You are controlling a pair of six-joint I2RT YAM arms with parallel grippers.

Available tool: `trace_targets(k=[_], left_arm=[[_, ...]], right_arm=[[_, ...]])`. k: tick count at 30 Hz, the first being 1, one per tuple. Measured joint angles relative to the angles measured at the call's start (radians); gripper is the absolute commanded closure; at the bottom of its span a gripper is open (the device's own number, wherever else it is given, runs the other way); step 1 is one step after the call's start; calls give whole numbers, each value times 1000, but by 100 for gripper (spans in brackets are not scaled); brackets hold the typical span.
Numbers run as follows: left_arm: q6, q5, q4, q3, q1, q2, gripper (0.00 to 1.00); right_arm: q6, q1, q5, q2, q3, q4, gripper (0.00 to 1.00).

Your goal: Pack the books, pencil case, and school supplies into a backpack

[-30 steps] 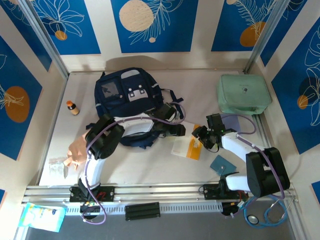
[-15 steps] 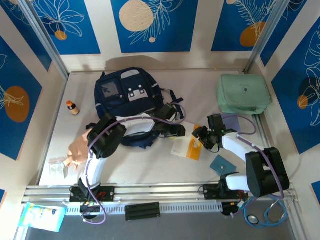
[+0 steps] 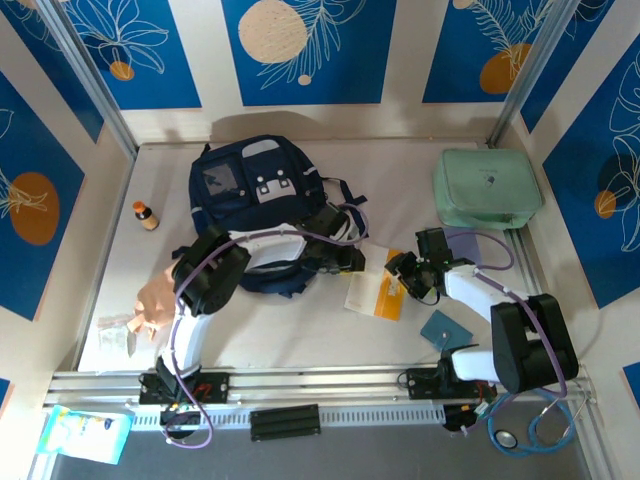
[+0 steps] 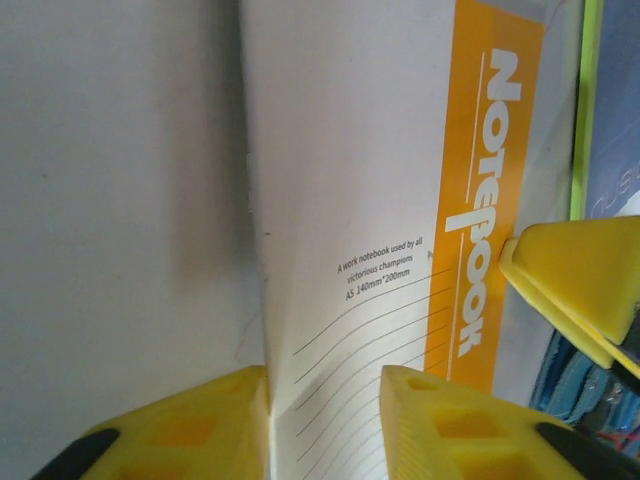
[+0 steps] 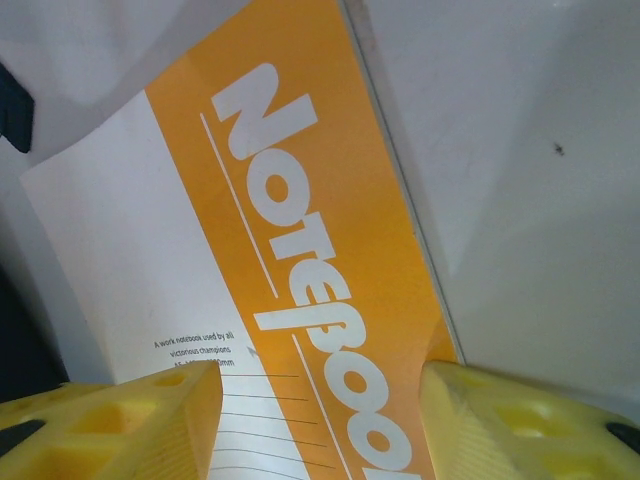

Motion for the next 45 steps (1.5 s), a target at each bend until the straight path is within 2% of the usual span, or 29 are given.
trace_targets(k=[4,12,16,18,21,25,30,36,38,45], left_arm=[[0,11,7,0,0,-17,82],[-23,71,87,-1,-23,-20,81],[-21,69,80,-1,-24,-20,84],[-18,59,71,-1,-24,-20,87],[3,39,50,-1,-23,-20,99],[18,11,20,-3,-10,-38,100],[34,-51,-8,-58,45,-170,100],[-4,-145,66,-198,204,-441,100],[-43,-168,122,-256,252,-514,100],[-217,-279,309,-417,287,-648,100]], right_arm=[[3,0,-2,10,0,12,44],[16,8,-54,40,0,88,44],[19,8,-62,45,0,96,44],[19,8,-64,45,0,96,44],[19,8,-64,45,0,96,44],[18,8,-79,43,0,104,40],[15,9,-111,-4,-8,149,34],[68,18,-216,-35,-16,315,24],[117,34,-259,-26,-18,404,18],[411,162,-319,100,-5,776,15]])
